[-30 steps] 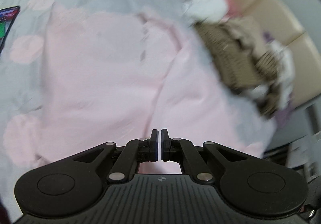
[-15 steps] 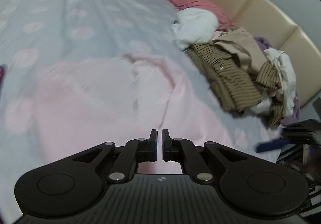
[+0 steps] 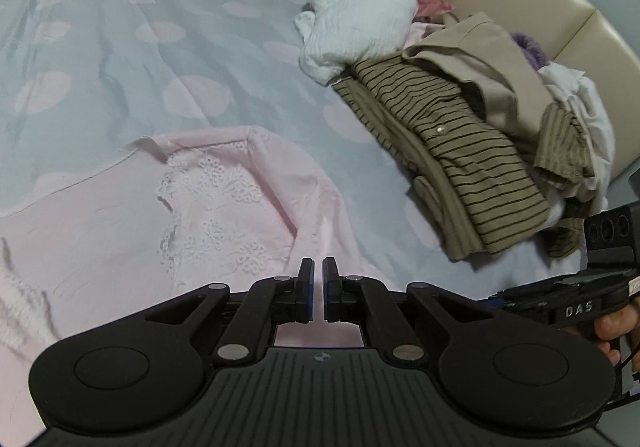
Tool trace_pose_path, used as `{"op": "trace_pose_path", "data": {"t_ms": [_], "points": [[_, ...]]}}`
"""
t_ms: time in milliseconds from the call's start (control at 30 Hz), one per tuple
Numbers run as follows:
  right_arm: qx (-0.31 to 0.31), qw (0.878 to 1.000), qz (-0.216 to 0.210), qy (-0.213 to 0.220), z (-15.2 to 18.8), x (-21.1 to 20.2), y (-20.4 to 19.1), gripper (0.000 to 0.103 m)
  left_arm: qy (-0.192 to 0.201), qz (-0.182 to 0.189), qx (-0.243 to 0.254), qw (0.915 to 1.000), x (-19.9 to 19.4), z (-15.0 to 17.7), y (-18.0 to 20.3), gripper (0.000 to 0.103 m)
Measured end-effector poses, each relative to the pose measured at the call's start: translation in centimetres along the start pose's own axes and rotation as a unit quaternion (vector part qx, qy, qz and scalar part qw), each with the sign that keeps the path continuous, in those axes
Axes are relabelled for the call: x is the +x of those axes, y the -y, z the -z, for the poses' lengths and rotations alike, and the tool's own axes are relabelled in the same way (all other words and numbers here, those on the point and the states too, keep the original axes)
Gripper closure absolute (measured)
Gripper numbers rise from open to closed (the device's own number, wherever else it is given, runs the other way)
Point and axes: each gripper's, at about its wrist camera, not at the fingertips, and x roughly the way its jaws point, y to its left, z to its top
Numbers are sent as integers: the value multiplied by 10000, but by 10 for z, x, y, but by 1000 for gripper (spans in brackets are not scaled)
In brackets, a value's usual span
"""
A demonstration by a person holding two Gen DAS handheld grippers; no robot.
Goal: Fold clothes
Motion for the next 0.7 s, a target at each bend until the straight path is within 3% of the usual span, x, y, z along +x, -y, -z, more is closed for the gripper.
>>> {"op": "trace_pose_path", "data": {"t_ms": [233,300,367,467,600,700], "points": [[613,9967,-522,-115,-6,36,15,72,-35,133,-155,9998,15,-12,-5,102],[627,9964,-561,-32,-4,39,17,101,-239,197,-128,9994,23,-13,-2,102],[568,9967,-563,114,-2,36,16,100,-434,273,-81,9987,29,-13,2,103],[596,9959,-578,351,0,26,17,100,-181,410,-145,9989,19,-13,2,103],[614,9947,-501,655,6,9,23,100,626,-58,-713,9955,-7,-17,-23,103],[670,9952,-313,645,13,14,28,100,566,-676,-1128,9897,-8,-14,-47,103]]}}
